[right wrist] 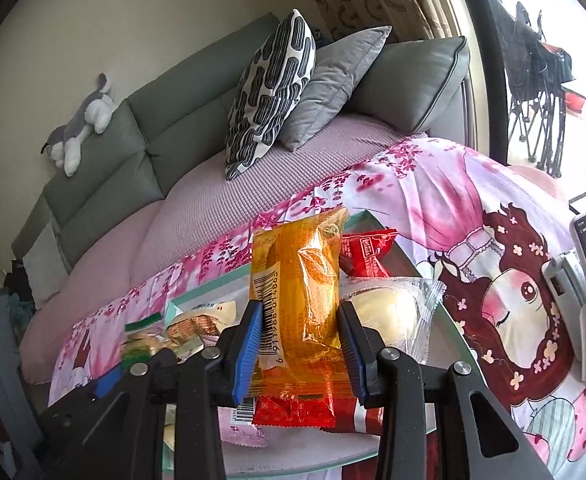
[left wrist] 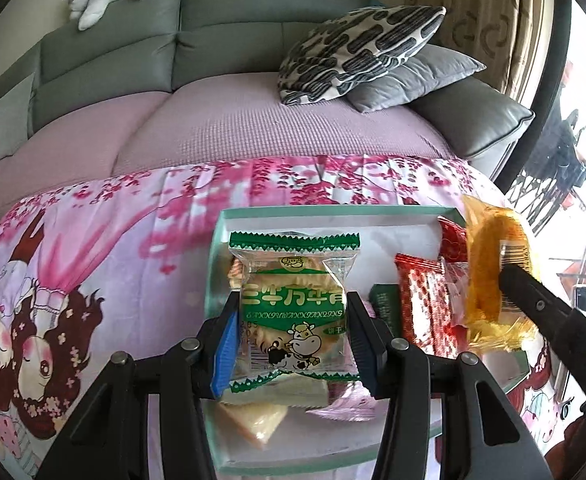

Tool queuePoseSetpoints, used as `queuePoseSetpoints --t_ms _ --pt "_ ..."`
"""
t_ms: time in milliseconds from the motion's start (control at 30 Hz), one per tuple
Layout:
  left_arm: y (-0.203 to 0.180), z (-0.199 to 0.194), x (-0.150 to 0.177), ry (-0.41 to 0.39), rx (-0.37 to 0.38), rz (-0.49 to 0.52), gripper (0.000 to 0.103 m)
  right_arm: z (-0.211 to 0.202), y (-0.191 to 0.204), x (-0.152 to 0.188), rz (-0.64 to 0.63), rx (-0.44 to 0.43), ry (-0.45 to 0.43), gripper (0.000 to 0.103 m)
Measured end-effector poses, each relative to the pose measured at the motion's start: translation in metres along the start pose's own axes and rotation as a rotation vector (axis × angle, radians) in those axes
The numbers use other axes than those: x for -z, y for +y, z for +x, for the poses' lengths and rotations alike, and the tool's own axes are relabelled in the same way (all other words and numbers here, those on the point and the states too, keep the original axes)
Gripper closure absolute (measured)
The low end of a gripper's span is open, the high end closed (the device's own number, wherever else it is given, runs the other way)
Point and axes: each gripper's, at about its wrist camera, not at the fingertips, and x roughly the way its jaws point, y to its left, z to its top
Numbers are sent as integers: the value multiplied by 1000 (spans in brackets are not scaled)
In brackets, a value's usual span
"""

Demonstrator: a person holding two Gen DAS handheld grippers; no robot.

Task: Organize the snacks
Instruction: 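Lift both packs and carry them over the tray, then lower both packs into the tray and open both grippers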

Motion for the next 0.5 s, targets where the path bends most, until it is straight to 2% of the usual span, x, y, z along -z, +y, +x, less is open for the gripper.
queuePoseSetpoints --t_ms 500 --pt "-11 14 2 17 -25 25 51 12 0 3 3 -33 38 62"
